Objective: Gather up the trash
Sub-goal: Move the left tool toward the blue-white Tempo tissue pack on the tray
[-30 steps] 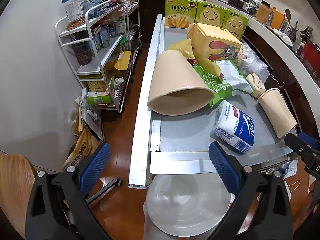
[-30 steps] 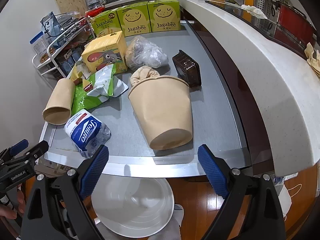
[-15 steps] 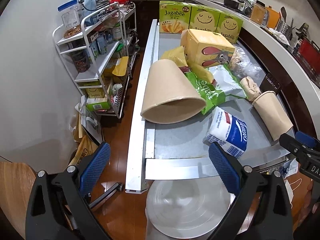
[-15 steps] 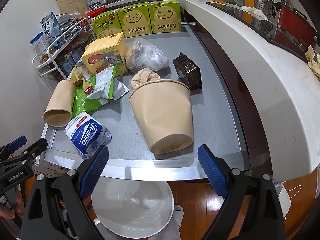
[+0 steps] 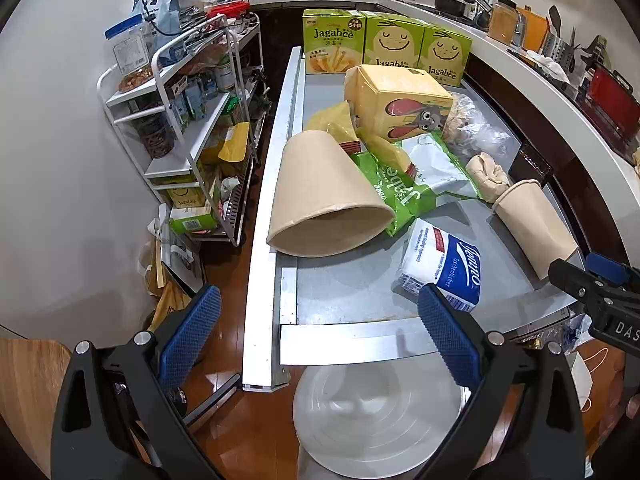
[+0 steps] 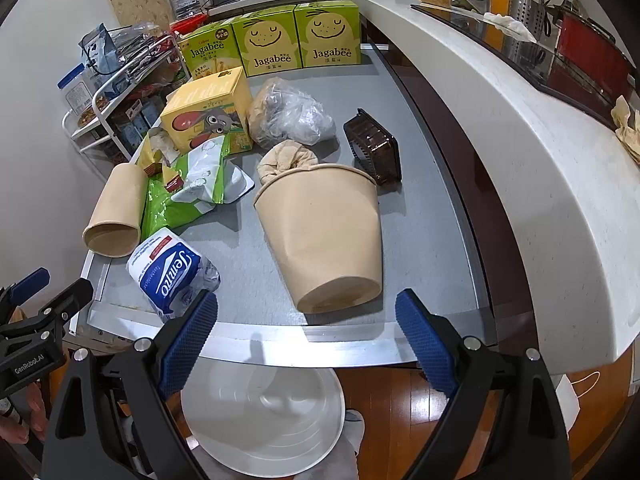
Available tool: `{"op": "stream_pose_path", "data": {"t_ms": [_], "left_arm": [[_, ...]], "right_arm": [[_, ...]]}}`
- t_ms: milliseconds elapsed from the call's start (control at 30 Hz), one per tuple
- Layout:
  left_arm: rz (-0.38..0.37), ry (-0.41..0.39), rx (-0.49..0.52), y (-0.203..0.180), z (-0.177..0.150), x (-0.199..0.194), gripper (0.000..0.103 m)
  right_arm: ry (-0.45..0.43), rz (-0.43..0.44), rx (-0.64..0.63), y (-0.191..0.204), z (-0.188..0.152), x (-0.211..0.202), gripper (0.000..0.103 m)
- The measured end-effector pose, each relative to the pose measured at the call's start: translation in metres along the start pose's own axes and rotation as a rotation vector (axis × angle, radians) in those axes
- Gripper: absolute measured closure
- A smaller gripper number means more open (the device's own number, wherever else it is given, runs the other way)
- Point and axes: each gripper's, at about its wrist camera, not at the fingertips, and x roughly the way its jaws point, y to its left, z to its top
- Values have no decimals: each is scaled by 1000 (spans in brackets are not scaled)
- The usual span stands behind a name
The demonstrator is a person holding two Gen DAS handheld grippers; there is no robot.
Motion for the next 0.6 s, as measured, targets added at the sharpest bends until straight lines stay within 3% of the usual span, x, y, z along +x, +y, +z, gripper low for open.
{"op": "stream_pose_path", "data": {"t_ms": [400,600], "left_arm": [[-47,-4,38,-11,3,-2,3],[-105,-13,130,-27,2,-6,3]], "right_arm": [[-3,-15,-22,-1,13,3,14],[20,2,-13,-8,27,7,14]]}}
